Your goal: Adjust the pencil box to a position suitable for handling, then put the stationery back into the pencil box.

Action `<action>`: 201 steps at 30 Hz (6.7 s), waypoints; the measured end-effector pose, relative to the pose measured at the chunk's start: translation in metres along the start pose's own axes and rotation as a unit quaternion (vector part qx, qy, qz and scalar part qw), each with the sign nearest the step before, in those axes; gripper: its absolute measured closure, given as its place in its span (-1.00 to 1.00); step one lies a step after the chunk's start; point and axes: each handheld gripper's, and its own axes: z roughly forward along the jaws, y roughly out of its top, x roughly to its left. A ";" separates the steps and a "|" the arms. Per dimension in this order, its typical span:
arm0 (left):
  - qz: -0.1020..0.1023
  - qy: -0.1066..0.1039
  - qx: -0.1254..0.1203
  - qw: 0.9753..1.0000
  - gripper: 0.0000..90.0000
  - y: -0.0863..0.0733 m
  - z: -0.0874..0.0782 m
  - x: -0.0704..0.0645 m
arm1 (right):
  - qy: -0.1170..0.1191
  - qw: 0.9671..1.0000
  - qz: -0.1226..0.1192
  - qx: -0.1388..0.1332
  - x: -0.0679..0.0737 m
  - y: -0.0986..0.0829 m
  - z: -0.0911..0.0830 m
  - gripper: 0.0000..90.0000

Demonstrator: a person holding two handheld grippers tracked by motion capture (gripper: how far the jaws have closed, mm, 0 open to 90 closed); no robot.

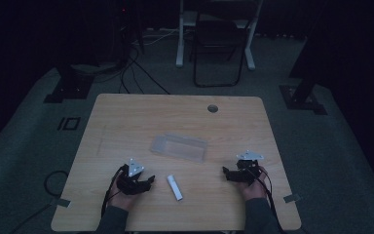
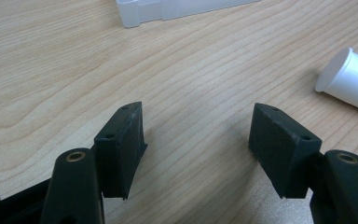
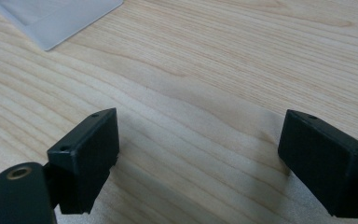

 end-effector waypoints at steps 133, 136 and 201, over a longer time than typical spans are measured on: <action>0.057 -0.148 -0.012 0.987 -0.18 0.029 0.011 -0.069 | -0.097 0.995 -0.015 -0.026 0.014 -0.011 -0.015 -0.14; 0.061 -0.152 -0.008 0.986 -0.20 0.033 0.015 -0.073 | -0.096 0.995 -0.015 -0.027 0.014 -0.012 -0.015 -0.14; 0.155 -0.080 0.006 0.985 0.58 0.045 0.004 -0.074 | -0.063 0.998 0.022 -0.024 -0.001 -0.014 -0.016 -0.17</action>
